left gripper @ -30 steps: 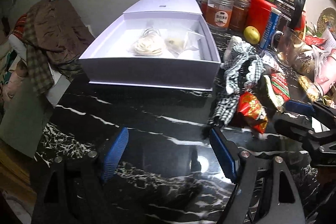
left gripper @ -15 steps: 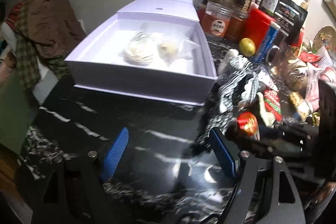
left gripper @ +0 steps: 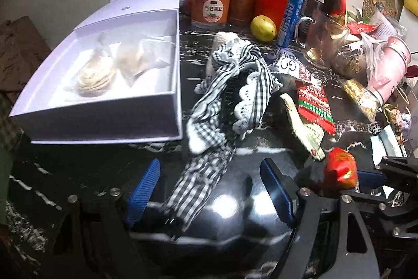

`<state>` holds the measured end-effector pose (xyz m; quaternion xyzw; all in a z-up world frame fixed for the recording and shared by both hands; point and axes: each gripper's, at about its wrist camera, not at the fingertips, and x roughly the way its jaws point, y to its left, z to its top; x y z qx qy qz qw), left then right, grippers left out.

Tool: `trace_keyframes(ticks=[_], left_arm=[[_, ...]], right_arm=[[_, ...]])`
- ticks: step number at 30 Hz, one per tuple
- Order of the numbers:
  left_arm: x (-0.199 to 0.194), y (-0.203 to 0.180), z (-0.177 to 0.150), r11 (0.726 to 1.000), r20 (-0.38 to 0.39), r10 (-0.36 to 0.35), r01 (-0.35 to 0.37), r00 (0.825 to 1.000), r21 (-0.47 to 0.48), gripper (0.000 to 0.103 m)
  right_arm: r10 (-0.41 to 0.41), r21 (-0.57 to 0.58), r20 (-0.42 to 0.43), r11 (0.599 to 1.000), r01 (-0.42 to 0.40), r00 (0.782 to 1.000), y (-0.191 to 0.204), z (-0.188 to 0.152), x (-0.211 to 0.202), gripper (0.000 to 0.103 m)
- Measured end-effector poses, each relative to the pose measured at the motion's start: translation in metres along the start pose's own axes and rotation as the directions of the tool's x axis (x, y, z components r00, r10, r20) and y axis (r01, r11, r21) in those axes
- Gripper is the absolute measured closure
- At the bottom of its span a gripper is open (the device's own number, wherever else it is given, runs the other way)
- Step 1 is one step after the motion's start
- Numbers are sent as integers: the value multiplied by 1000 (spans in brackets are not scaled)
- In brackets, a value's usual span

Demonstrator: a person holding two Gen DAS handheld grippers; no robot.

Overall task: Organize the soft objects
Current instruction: 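Grasp the gingham scrunchie with left tool while right tool grasps red snack packet, then carry the scrunchie and red snack packet into the white gift box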

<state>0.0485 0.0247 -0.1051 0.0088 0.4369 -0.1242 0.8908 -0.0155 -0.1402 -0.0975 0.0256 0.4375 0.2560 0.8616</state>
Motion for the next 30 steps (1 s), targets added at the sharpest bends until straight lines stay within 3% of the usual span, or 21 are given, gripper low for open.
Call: trace_keyframes(ticks=[1, 4, 7, 23, 30], left_arm=[[2, 1, 1, 1000, 3, -7, 7, 1000, -9, 50], [4, 1, 2, 1000, -3, 8, -8, 1000, -10, 67], [2, 3, -1, 1000, -19, -9, 9, 1000, -26, 74], [-38, -29, -49, 990, -69, -136, 134, 988, -36, 78], [-55, -57, -63, 976, -47, -209, 211, 977, 46, 78]], right_arm=[[-3, 3, 3, 1000, 3, 1000, -2, 0, -1, 73], [-20, 6, 24, 1000, 20, 999, -4, 1, -6, 73], [-24, 17, 35, 1000, 23, 999, -4, -1, -8, 73], [-79, 93, 40, 993, 75, 996, -17, -30, -27, 73], [-113, 108, 36, 988, 109, 993, -22, -44, -38, 73]])
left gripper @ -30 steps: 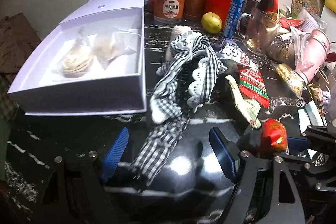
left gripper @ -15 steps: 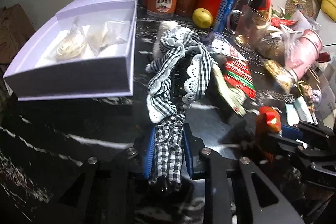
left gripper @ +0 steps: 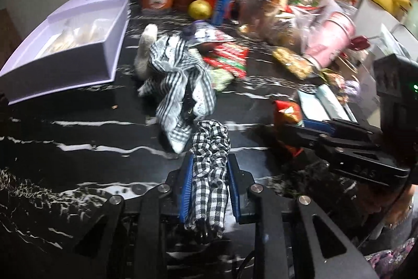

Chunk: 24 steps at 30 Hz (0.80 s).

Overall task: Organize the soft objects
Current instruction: 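Carry the scrunchie and red snack packet into the white gift box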

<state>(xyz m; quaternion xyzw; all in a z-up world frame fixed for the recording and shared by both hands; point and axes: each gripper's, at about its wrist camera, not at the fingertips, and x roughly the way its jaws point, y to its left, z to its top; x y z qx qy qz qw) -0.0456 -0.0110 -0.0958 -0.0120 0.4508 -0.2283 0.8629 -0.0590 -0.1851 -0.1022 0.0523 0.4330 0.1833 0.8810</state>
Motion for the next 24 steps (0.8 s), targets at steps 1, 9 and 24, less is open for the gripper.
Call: trace_keyframes(ticks=[1, 9, 24], left_arm=[[0, -2, 0, 1000, 2, -4, 4, 1000, 8, 78], [15, -4, 1, 1000, -26, -13, 13, 1000, 11, 78], [21, -14, 1, 991, -5, 78, -77, 997, 107, 78]], right_arm=[[-3, 1, -2, 1000, 3, 1000, -1, -1, -1, 73], [-33, 6, -19, 999, 34, 999, -6, -10, -9, 73], [-78, -15, -26, 997, 77, 997, 0, -9, 1, 63]])
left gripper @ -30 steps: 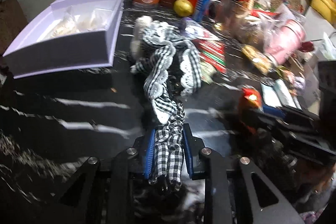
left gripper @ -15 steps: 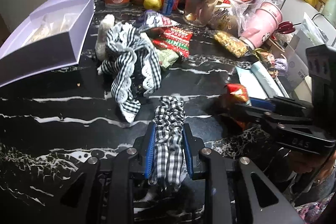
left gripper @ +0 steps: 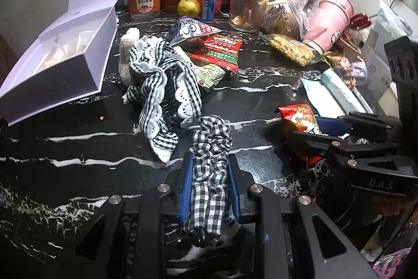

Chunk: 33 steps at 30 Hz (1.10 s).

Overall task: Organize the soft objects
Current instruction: 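Carry the scrunchie and red snack packet into the white gift box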

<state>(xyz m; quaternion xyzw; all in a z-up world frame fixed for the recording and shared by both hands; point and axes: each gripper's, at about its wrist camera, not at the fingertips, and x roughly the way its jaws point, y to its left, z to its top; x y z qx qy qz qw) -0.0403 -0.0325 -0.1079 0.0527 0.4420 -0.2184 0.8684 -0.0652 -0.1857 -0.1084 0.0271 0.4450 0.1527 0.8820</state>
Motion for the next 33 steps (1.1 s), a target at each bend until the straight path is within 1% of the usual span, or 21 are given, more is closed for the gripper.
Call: trace_keyframes(ticks=[1, 6, 11, 15, 19, 25, 33], left_arm=[[0, -1, 0, 1000, -1, 4, -4, 1000, 10, 78], [-1, 0, 1, 1000, 18, -18, 18, 1000, 6, 79], [-14, -3, 9, 998, 83, -56, 55, 995, 22, 79], [-22, -5, 16, 998, 116, -61, 57, 991, 41, 79], [-29, -4, 24, 998, 139, -64, 60, 988, 31, 79], [-43, 5, 33, 999, 177, -39, 38, 984, 6, 79], [-67, 26, 52, 999, 245, 33, -26, 969, -31, 79]], right_arm=[[1, -1, 2, 1000, -1, 1000, 0, 0, 0, 66], [5, 23, 10, 1000, -5, 1000, -1, 1, 0, 72], [-1, 14, 43, 1000, 1, 999, 1, 4, -12, 72], [4, 19, 53, 1000, -5, 999, 5, 6, -19, 72], [20, 20, 68, 1000, -21, 997, 11, 10, -24, 72], [51, -24, 105, 999, -49, 993, 25, 27, -34, 72], [115, -124, 178, 988, -93, 977, 49, 61, -47, 72]])
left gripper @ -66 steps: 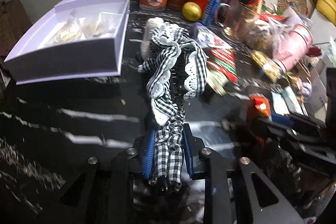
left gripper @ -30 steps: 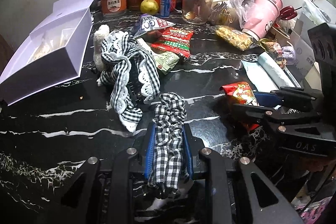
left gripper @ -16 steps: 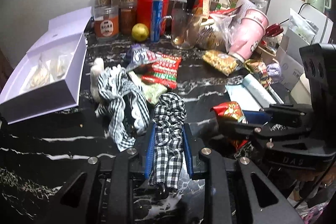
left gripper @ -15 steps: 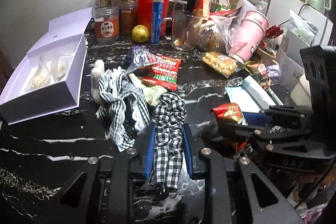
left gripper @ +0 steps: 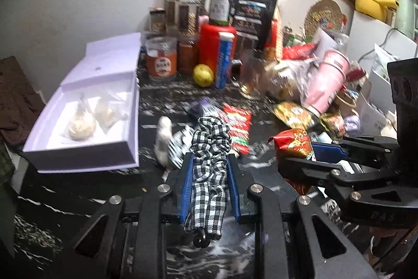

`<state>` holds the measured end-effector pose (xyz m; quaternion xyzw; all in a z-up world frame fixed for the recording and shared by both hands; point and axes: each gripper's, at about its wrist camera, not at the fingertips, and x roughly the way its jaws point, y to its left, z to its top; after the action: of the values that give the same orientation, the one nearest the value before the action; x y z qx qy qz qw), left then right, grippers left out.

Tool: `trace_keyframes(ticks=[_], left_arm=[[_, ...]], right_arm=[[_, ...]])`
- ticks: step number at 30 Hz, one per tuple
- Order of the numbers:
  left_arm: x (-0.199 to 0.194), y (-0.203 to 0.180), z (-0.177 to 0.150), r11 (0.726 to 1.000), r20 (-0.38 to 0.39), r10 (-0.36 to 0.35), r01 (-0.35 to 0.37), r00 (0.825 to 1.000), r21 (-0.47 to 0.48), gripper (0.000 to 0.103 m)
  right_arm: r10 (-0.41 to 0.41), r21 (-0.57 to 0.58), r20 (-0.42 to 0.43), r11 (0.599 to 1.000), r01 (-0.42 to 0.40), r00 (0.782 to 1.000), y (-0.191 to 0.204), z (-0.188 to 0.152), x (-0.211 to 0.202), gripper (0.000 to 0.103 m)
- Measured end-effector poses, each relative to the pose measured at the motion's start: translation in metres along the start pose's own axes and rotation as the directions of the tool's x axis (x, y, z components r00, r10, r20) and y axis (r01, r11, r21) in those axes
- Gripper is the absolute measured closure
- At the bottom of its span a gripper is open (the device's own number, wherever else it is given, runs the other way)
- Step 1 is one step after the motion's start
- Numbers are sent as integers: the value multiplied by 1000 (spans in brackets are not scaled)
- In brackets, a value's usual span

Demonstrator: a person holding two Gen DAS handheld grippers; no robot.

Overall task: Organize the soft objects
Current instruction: 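Carry the scrunchie and red snack packet into the white gift box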

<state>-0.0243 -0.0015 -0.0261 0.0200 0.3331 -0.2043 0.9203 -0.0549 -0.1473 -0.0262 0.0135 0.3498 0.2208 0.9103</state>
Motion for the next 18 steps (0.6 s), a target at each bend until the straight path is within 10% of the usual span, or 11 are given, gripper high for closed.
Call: trace_keyframes(ticks=[18], left_arm=[[-38, 56, 55, 986, 149, 165, -158, 975, -54, 79]], right_arm=[[147, -147, 86, 980, -134, 985, 30, 83, 21, 72]])
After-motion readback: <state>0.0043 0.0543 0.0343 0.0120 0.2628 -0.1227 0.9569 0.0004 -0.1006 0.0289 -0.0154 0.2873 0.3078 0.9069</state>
